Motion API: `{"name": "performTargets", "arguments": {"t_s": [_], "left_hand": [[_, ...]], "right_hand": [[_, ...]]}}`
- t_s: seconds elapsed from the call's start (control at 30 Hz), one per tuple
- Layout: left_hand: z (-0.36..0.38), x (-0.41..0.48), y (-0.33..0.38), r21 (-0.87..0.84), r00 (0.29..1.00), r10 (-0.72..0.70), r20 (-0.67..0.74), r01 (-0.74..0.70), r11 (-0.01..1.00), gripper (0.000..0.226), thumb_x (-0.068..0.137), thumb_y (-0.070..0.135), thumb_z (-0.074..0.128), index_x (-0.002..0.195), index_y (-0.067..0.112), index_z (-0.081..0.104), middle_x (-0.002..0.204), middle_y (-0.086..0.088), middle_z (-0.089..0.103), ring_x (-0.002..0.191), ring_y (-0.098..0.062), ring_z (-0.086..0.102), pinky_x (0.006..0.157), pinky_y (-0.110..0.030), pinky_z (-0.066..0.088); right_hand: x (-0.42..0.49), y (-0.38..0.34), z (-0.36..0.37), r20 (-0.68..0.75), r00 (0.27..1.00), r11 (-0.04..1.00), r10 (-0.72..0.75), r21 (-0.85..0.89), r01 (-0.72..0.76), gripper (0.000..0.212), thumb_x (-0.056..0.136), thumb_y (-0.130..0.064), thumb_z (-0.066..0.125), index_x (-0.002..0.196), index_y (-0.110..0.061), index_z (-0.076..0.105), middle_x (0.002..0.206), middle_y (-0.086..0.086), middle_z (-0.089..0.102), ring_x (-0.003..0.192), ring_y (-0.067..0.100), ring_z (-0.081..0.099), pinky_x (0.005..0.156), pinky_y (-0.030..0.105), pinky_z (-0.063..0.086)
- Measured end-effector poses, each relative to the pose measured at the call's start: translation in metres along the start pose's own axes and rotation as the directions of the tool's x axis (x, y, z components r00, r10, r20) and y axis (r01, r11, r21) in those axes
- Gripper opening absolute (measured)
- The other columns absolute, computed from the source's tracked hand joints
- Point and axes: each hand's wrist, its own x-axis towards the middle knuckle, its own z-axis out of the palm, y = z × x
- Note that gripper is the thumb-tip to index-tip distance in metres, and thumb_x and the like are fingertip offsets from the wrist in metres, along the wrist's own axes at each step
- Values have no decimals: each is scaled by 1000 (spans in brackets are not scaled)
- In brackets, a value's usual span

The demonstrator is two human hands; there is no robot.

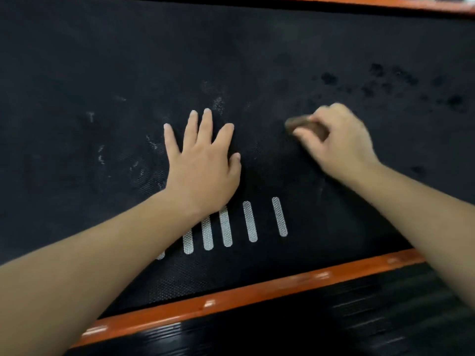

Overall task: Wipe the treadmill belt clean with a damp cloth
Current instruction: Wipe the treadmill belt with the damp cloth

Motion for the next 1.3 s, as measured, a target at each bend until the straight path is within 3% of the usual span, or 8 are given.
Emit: {"name": "performTargets", "arguments": {"t_s": [0.13, 0.33, 0.5, 0.73, 0.9, 1.1, 1.23, 1.3], "left_hand": [[4, 26, 0, 40, 1000, -14, -5, 14, 999, 56, 104, 44, 33, 157, 26, 27, 169, -13, 8, 156, -34, -3, 120, -63, -7], [7, 64, 17, -34, 991, -135, -7, 135, 990, 54, 105, 47, 27, 157, 31, 25, 170, -8, 4, 155, -32, -9, 117, -65, -13], [18, 62, 17, 54, 987, -146, -67, 150, 987, 55, 105, 48, 20, 157, 29, 25, 170, -6, 6, 156, -31, -5, 119, -65, -8], [21, 61, 20, 107, 982, -175, -71, 182, 977, 57, 104, 48, 18, 159, 31, 17, 170, -4, 2, 156, -28, -8, 121, -63, -8], [20, 61, 23, 107, 979, -188, -76, 195, 975, 57, 104, 48, 20, 159, 33, 20, 170, -2, 6, 156, -26, -6, 121, -62, -6], [20, 62, 23, 127, 978, -196, -77, 205, 971, 58, 103, 49, 19, 159, 33, 19, 170, -2, 5, 156, -26, -6, 122, -61, -5], [19, 62, 24, 122, 977, -204, -70, 211, 970, 58, 103, 50, 18, 159, 34, 20, 170, -1, 5, 156, -25, -6, 122, -61, -6], [19, 63, 24, 127, 978, -199, -65, 206, 970, 58, 103, 50, 17, 159, 34, 19, 170, -1, 5, 156, -25, -6, 122, -61, -6]], "right_hand": [[20, 11, 10, -72, 969, 971, 236, 43, -233, 29, 91, -45, 64, 100, -17, 60, 97, 2, 50, 88, 24, 55, 72, 31, 40], [-11, 14, 2, 110, 952, 953, -285, 138, 269, 34, 89, -52, 59, 101, -21, 66, 89, -4, 51, 81, 17, 55, 70, 31, 44], [71, 45, 17, -77, 993, 995, 86, 58, -82, 32, 89, -49, 63, 100, -19, 62, 95, 1, 49, 93, 28, 57, 74, 30, 37], [38, 30, 16, 40, 936, 924, -351, 179, 339, 33, 87, -53, 61, 98, -23, 66, 88, -5, 50, 82, 17, 56, 69, 36, 49], [106, 37, 29, -71, 997, 993, 13, 114, -5, 30, 90, -51, 62, 97, -21, 60, 95, -1, 47, 88, 25, 55, 71, 31, 36], [55, 30, 21, 59, 910, 905, -410, 149, 398, 37, 86, -58, 57, 100, -25, 66, 88, -4, 49, 83, 19, 56, 69, 33, 45], [141, 62, 22, -74, 997, 998, 23, 68, -18, 34, 90, -52, 60, 102, -21, 63, 99, 5, 52, 97, 32, 58, 73, 34, 39], [128, 44, 30, -67, 998, 996, 12, 88, -6, 31, 89, -51, 61, 100, -22, 62, 99, 6, 52, 94, 31, 57, 74, 35, 41]]}}
